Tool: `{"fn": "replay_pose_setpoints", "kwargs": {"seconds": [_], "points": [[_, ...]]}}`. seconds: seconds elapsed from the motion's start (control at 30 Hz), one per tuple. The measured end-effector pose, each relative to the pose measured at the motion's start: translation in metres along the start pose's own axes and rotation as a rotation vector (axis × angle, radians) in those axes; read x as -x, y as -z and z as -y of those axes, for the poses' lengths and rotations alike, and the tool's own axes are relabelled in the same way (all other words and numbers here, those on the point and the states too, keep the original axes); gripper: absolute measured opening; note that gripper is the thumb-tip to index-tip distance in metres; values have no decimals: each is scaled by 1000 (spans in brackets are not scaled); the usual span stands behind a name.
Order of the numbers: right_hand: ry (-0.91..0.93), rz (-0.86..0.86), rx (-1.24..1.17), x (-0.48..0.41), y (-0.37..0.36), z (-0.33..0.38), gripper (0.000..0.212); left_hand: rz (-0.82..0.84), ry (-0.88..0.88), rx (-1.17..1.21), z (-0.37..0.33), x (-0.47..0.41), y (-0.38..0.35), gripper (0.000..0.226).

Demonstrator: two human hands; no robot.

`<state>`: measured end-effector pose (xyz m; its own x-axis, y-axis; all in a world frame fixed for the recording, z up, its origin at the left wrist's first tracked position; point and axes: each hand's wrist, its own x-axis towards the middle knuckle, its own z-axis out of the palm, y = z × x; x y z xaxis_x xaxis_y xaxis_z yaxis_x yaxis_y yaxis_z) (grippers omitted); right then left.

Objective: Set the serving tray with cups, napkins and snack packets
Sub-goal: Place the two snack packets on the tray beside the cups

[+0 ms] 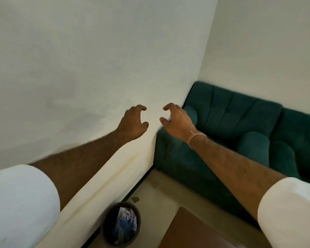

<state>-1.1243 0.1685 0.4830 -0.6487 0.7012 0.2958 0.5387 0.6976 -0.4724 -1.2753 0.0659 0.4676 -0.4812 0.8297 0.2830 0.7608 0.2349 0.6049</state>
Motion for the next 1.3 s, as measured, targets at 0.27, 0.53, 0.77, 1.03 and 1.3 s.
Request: {"fn": "replay_pose_setpoints", "kwargs": {"seconds": [0.27, 0.53, 0.77, 1.03, 1.3], "points": [[52, -221, 75, 40, 223, 39, 48, -149, -190, -41, -193, 13, 106, 60], [53, -426, 135, 135, 397, 25, 58, -227, -384, -35, -359, 69, 141, 64], [29, -449, 204, 231, 483, -28, 64, -193, -406, -8, -455, 123, 106, 70], [-101, -443, 275, 314, 526, -109, 65, -65, -461, 20, -536, 149, 22, 72], [-386, -427, 327, 411, 532, -210, 70, 142, -620, 32, -600, 168, -104, 73]]}}
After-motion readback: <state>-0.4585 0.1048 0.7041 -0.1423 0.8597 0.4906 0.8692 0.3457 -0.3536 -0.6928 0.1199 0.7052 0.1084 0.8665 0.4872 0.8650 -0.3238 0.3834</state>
